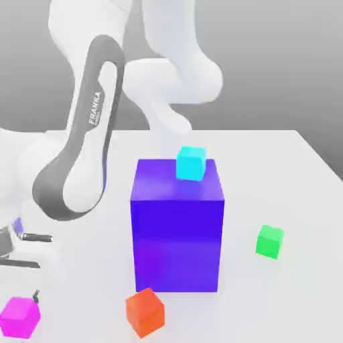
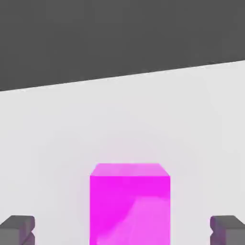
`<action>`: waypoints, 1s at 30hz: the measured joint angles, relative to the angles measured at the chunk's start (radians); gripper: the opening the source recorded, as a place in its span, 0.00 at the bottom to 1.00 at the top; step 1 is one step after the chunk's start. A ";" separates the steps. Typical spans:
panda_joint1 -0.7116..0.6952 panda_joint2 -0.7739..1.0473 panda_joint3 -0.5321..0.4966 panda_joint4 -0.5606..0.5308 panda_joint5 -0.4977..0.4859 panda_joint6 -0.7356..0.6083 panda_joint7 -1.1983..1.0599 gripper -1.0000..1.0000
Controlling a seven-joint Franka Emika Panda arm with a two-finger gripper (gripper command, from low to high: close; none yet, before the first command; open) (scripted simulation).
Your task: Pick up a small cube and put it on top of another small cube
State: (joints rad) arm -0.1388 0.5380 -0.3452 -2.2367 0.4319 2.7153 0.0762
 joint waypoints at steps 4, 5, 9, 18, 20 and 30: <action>-0.011 0.020 0.014 0.005 0.013 0.014 -0.009 0.00; -0.011 0.020 0.014 0.005 0.013 0.013 -0.009 0.00; 0.006 -0.011 -0.008 -0.003 -0.009 -0.009 0.006 0.00; 0.103 -0.193 0.016 -0.071 -0.043 -0.086 0.016 0.00; 0.136 -0.229 0.055 -0.100 -0.037 -0.083 -0.003 0.00; 0.381 -0.464 0.265 -0.304 -0.104 -0.053 -0.063 0.00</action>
State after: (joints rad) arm 0.2425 0.0739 -0.0799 -2.5412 0.3282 2.6623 0.0130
